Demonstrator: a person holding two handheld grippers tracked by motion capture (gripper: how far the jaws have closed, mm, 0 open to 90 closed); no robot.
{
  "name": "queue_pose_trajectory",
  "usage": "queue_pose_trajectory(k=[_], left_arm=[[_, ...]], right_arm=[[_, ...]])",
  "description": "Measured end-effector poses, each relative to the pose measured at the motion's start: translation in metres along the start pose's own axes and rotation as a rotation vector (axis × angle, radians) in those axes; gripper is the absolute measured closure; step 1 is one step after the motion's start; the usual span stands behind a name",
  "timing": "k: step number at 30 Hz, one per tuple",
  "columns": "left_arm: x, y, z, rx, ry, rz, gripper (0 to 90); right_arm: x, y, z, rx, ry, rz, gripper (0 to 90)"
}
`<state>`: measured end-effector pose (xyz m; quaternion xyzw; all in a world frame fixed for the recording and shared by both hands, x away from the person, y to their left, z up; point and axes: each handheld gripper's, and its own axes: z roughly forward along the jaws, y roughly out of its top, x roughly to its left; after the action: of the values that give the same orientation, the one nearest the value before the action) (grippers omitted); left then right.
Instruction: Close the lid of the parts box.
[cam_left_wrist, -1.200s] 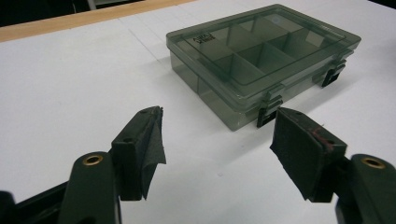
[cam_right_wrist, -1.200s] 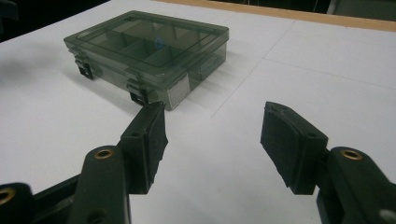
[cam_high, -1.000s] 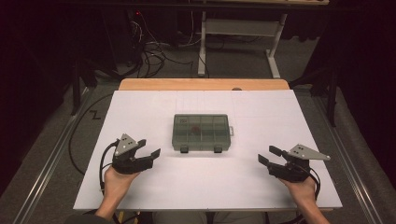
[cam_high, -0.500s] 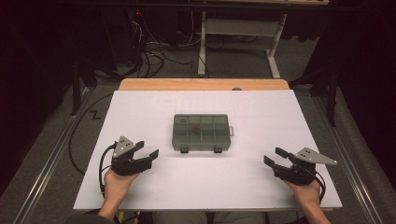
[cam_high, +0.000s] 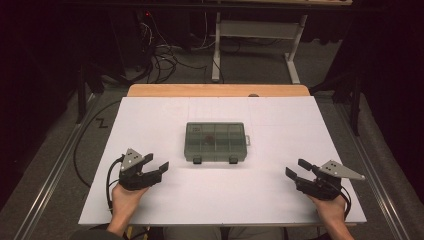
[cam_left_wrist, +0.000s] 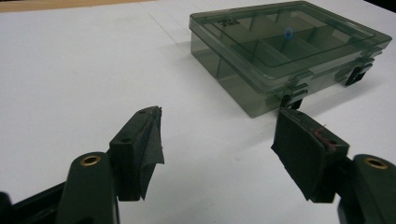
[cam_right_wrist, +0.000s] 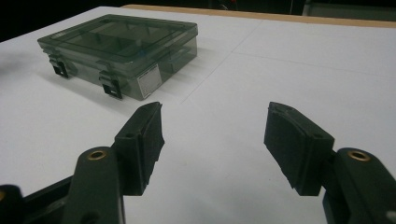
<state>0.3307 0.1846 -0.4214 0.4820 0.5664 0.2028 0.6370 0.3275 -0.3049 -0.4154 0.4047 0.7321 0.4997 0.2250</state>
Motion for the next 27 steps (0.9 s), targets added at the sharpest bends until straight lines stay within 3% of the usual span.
queue_pose_trajectory(k=[8,20,27], left_arm=[[0.0017,-0.0023,-0.0009,-0.003,0.008,0.0,32.3],[0.0058,-0.0068,-0.0002,0.002,0.03,-0.004,32.0],[0.0081,-0.0032,-0.0009,-0.011,0.023,-0.038,31.3]], right_arm=[[-0.0018,-0.0036,-0.0017,-0.017,0.002,0.002,39.2],[-0.0017,-0.0091,-0.0002,0.001,-0.022,-0.011,39.1],[-0.0013,-0.0089,-0.0009,-0.002,-0.032,-0.007,38.9]])
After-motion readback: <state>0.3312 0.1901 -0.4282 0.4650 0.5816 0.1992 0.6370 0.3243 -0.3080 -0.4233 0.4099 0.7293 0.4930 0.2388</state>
